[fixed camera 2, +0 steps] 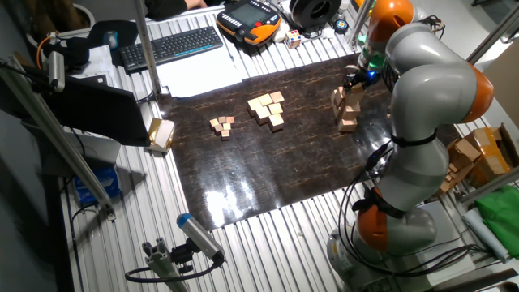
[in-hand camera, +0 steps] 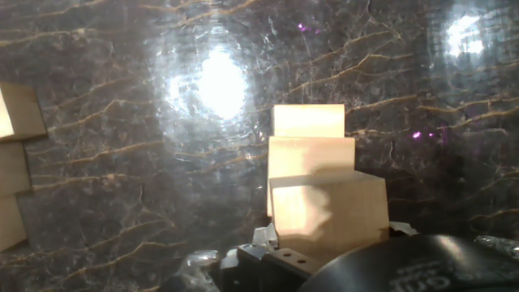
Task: Stack the blocks into a pyramid shape
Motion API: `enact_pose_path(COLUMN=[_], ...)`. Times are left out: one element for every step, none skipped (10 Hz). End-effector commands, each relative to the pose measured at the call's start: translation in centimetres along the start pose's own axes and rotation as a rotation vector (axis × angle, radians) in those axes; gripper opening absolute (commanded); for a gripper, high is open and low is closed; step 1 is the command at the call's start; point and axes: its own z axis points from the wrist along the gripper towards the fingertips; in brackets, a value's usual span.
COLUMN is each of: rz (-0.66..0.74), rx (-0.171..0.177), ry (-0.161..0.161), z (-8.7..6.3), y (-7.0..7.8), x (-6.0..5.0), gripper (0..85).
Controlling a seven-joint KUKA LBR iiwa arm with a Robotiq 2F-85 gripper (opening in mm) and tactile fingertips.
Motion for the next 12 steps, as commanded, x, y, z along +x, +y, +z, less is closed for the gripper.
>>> enact_pose_path(rz=[0.0, 0.003, 0.002, -0.003, -0.001, 0.002, 0.005, 0.006, 0.006, 0.008, 0.009, 0.014], rx=[-0.001, -0.001, -0.002, -0.001, -0.001, -0.002, -0.002, -0.004, -0.004, -0.006, -0.006, -0.007], ry=[-0.003, -0.007, -0.012, -0.013, -0.013, -0.013, -0.013, -0.015, -0.015, -0.014, -0.014, -0.014], z=[0.13, 0.32, 0.5, 0.56, 0.58, 0.58, 0.58, 0.59, 0.58, 0.59, 0.6, 0.63], y=[0.06, 0.18, 0.13, 0.01, -0.02, -0.01, 0.04, 0.08, 0.09, 0.1, 0.1, 0.14], x=[0.06, 0.16, 0.2, 0.18, 0.17, 0.18, 0.18, 0.2, 0.2, 0.2, 0.21, 0.23], gripper=[45.3, 45.3, 45.3, 45.7, 46.0, 47.7, 48.7, 48.7, 48.7, 49.0, 51.7, 55.7])
